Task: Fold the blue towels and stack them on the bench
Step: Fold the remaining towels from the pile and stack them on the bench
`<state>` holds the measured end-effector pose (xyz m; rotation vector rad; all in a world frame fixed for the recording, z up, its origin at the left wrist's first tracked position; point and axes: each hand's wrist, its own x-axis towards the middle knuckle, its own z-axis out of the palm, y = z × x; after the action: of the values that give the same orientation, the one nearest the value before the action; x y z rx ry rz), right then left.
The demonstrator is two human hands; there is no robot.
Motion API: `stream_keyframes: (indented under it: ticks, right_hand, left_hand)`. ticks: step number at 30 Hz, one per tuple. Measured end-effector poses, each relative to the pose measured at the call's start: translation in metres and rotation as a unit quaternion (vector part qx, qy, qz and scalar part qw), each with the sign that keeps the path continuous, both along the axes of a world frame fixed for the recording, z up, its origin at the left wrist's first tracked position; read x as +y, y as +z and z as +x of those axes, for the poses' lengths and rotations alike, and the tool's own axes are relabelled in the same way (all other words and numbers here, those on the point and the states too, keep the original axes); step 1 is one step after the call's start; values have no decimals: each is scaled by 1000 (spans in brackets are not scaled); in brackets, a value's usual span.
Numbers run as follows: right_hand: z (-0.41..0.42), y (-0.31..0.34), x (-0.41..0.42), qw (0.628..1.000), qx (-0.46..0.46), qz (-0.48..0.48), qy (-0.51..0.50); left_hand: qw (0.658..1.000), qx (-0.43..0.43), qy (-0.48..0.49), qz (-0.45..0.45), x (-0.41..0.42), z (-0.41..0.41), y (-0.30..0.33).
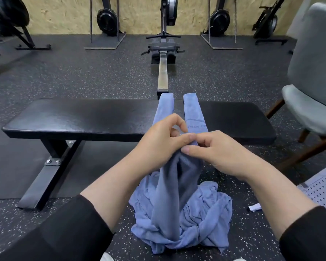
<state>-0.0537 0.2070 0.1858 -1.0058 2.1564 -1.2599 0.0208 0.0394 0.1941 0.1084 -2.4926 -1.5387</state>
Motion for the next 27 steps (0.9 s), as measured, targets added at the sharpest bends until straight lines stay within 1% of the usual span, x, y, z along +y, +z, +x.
stream_keyframes:
  ticks: [3,5,7,9,11,13,15,17,21,24,27]
  right_hand:
    - [3,2,1,1000,26,17,-4]
    - [5,2,2,999,47,-4,-9]
    - [3,3,4,996,60,-42,-40]
    - [0,4,6,992,66,-86,-67]
    - [-5,5,11,987,69,-117,-87]
    - [-9,4,16,983,72,-131,-104]
    - [-13,2,22,980,73,-132,-127]
    - [-18,-1,29,975,77,-129,-161]
    - [-27,-6,44,968,100,-87,-211]
    - [-30,-10,50,960,128,-42,-247]
    - [-31,-12,53,952,143,-4,-270]
  left_hand:
    - [998,-9,2,60,-1,4,-3]
    - [997,-23,-8,70,-3,7,-8]
    - [993,-64,-58,79,-10,10,-13]
    - [983,-127,-114,65,-18,16,-20]
    - [975,-186,-124,-6,-23,21,-27]
    - [967,-215,-99,-92,-28,24,-33]
    - [957,-221,-68,-177,-36,26,-34]
    - [948,-224,-26,-226,-49,29,-33]
    - [940,-202,62,-268,-84,38,-31]
    - [933,-160,114,-300,-102,47,-30]
    - [938,-117,147,-292,-110,54,-27]
